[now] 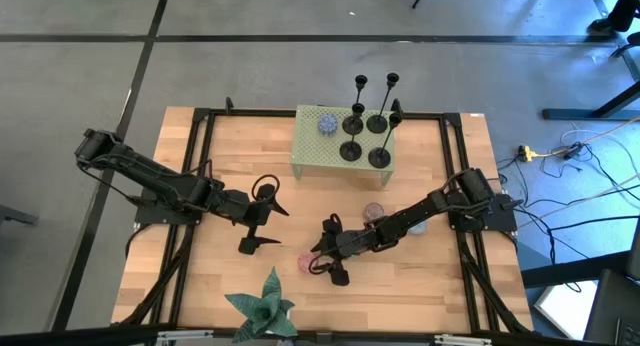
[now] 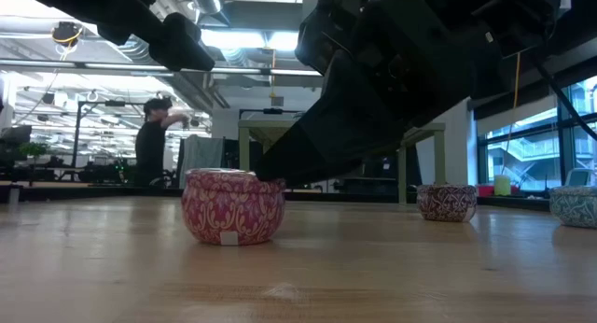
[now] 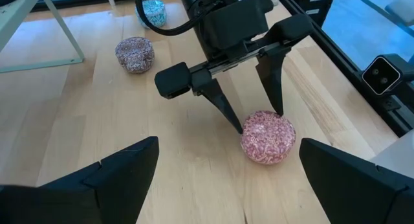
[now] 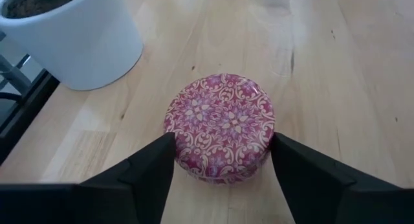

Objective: Pick & Place candle stick holders
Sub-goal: Put the red scented candle on the shelf

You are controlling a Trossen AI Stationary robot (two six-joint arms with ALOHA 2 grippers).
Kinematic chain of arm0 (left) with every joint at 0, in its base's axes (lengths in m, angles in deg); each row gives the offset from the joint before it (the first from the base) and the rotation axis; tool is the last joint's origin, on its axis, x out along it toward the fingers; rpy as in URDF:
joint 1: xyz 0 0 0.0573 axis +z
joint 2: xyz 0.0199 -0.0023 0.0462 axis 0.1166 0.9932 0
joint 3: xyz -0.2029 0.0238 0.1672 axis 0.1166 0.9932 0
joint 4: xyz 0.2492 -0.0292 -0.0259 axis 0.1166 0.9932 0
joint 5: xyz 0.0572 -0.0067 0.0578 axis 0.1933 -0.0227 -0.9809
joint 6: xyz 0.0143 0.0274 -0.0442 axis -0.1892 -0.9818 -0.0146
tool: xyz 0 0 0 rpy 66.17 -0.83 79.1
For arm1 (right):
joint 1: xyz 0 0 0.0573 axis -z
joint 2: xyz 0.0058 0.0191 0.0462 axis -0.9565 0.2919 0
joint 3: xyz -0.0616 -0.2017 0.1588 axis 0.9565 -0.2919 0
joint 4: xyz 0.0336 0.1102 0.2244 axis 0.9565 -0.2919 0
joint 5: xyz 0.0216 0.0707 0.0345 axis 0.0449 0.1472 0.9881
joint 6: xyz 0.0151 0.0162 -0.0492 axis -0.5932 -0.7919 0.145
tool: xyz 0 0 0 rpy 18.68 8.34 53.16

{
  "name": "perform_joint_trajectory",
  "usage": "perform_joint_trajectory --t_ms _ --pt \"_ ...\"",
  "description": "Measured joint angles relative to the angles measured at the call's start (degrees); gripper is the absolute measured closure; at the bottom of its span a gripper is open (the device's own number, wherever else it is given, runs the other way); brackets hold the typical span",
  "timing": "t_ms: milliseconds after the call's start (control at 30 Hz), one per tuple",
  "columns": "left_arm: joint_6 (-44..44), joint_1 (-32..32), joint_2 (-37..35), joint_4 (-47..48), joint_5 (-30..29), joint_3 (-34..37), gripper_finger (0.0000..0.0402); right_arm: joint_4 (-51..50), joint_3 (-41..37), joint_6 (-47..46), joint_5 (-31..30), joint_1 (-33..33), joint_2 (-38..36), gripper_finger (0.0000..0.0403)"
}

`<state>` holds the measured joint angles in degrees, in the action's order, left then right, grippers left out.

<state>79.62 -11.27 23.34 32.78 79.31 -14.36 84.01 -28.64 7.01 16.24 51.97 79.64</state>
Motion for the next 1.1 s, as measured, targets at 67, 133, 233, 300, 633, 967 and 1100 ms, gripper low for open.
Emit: perform_joint_trajectory --t_ms 67,133,233,300,633,967,1100 --pt "0.0 0.0 0.0 -0.4 -0.1 0.0 0.0029 0.0 0.0 1.1 0.0 0.0 0.0 0.0153" --pt "0.0 0.0 0.0 -0.5 -0.1 0.0 0.0029 0.4 0.0 2.0 0.0 0.0 0.0 0.0153" --pt "0.0 0.0 0.0 -0.5 -0.1 0.0 0.0029 1.4 0.0 2.9 0.0 0.0 0.0 0.0152" --pt "0.2 0.0 0.0 -0.5 -0.1 0.0 0.0029 1.5 0.0 2.9 0.0 0.0 0.0 0.0146" --pt "7.4 0.0 0.8 -7.3 -1.0 0.0 0.0029 1.4 0.0 3.1 0.0 0.0 0.0 0.01" --pt "1.0 0.1 4.1 -8.4 -12.3 0.0 0.0029 4.1 0.0 3.5 0.0 0.0 0.0 0.0098" --pt "-0.2 0.1 4.1 -8.5 -17.1 0.0 0.0029 5.0 0.0 3.3 0.0 0.0 0.0 0.0098"
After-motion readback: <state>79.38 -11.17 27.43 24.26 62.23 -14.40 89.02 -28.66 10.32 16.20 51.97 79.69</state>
